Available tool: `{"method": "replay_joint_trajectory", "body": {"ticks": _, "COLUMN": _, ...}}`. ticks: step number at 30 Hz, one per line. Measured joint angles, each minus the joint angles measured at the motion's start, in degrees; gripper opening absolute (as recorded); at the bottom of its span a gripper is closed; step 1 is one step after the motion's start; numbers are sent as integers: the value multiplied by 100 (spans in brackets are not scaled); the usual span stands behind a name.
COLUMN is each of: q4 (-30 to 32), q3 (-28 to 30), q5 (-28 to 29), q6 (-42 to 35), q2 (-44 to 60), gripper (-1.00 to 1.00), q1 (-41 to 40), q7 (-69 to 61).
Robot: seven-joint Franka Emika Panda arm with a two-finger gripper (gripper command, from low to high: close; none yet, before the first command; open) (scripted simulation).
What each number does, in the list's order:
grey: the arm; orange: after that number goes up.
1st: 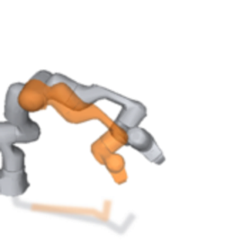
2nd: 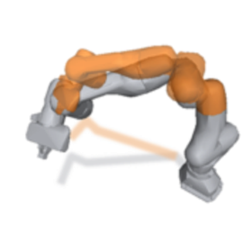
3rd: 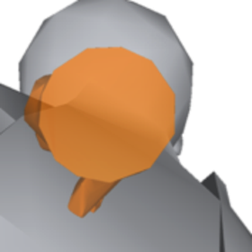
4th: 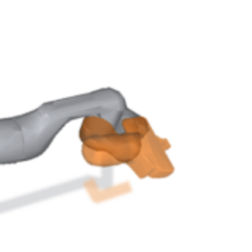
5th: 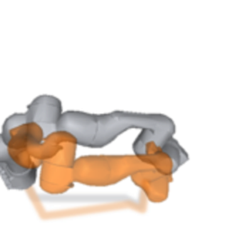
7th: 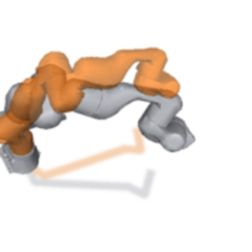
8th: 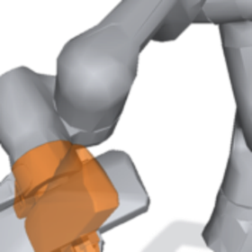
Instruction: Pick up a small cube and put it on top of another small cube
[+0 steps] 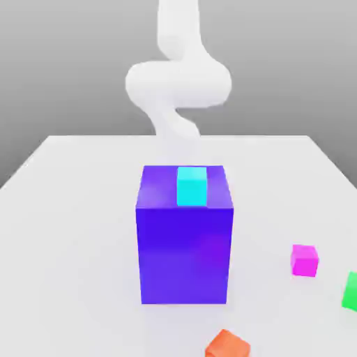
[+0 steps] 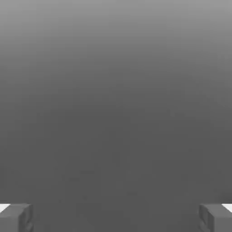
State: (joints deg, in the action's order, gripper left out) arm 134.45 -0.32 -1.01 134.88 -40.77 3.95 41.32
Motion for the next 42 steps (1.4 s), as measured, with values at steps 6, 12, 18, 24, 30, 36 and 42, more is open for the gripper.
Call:
{"method": "replay_joint_trajectory", "body": {"ticks": 6, "q4": 671, "q3": -190, "q5": -251, "q6": 787, "q2": 1298, "gripper": 0, "q1": 949, "q7": -1146}}
{"method": "replay_joint_trajectory", "body": {"ticks": 12, "q4": 1319, "q3": -522, "q5": -381, "q6": 1548, "q2": 2541, "gripper": 0, "q1": 1770, "q7": -2166}}
{"method": "replay_joint_trajectory", "body": {"ticks": 18, "q4": 1971, "q3": -1014, "q5": -153, "q6": 2319, "q2": 3789, "gripper": 0, "q1": 2487, "q7": -2929}}
{"method": "replay_joint_trajectory", "body": {"ticks": 24, "q4": 2244, "q3": -852, "q5": 769, "q6": 3174, "q2": 5051, "gripper": 0, "q1": 2984, "q7": -2809}}
{"method": "replay_joint_trajectory", "body": {"ticks": 30, "q4": 2096, "q3": -392, "q5": 1141, "q6": 3809, "q2": 5847, "gripper": -100, "q1": 3364, "q7": -2535}}
{"method": "replay_joint_trajectory", "body": {"ticks": 36, "q4": 2118, "q3": -444, "q5": 1122, "q6": 3718, "q2": 5742, "gripper": -100, "q1": 3319, "q7": -2552}}
{"method": "replay_joint_trajectory", "body": {"ticks": 42, "q4": 2239, "q3": -854, "q5": 449, "q6": 2794, "q2": 4694, "gripper": -100, "q1": 3067, "q7": -2998}}
